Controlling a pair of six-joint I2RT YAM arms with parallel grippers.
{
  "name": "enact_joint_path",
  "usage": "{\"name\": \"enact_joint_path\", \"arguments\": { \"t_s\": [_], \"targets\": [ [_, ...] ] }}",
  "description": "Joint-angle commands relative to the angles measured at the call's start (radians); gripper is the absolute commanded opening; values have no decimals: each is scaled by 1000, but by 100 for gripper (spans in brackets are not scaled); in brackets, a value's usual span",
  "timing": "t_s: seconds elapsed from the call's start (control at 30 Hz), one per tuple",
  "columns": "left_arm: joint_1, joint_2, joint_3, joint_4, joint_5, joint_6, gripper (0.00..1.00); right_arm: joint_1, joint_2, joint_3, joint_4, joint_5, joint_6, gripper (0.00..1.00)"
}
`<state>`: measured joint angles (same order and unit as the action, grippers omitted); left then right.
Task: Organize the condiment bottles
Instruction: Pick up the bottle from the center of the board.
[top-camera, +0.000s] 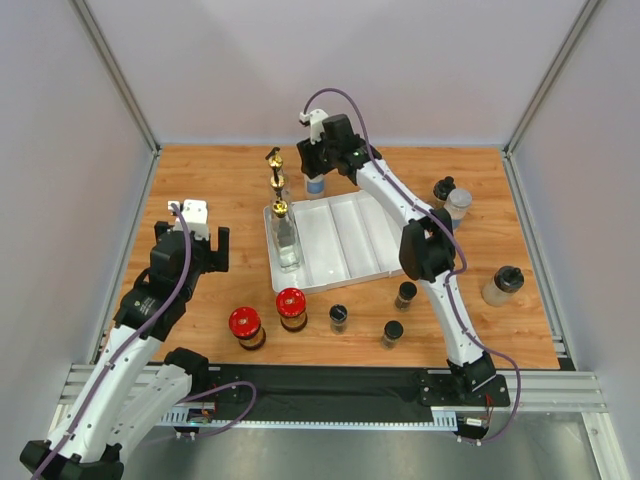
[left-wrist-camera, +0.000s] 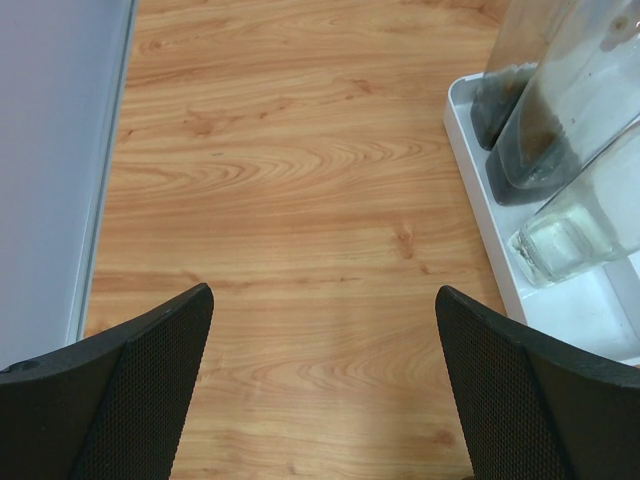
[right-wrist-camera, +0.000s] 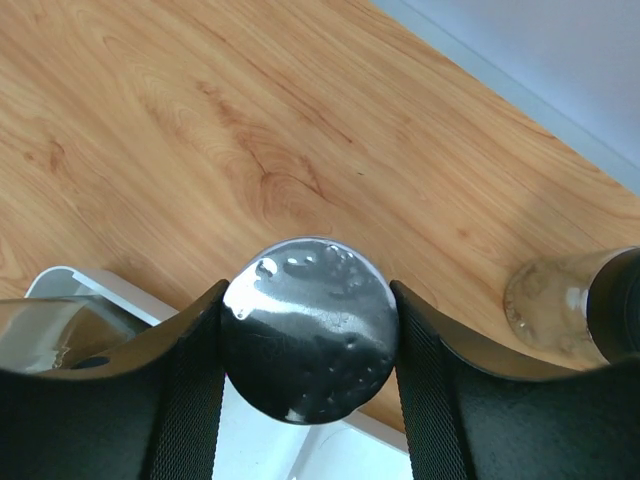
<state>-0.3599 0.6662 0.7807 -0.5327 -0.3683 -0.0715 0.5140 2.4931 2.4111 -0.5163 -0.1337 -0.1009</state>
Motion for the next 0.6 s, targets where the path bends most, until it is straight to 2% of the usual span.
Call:
{"name": "enact_joint_path", "arguments": {
  "t_s": [0.0, 0.1, 0.2, 0.57],
  "targets": [
    [-4, -2, -3, 30, -6, 21, 100, -2, -49, 31, 47, -32, -46, 20],
    [-4, -2, -3, 30, -6, 21, 100, -8, -106, 11, 59, -53, -63, 6],
    [-4, -5, -3, 30, -3, 19, 100, -20, -160, 14, 41, -96, -75, 0],
    [-4, -14, -1, 30, 3, 18, 100, -48, -359, -110, -21, -299, -126, 0]
  ]
}}
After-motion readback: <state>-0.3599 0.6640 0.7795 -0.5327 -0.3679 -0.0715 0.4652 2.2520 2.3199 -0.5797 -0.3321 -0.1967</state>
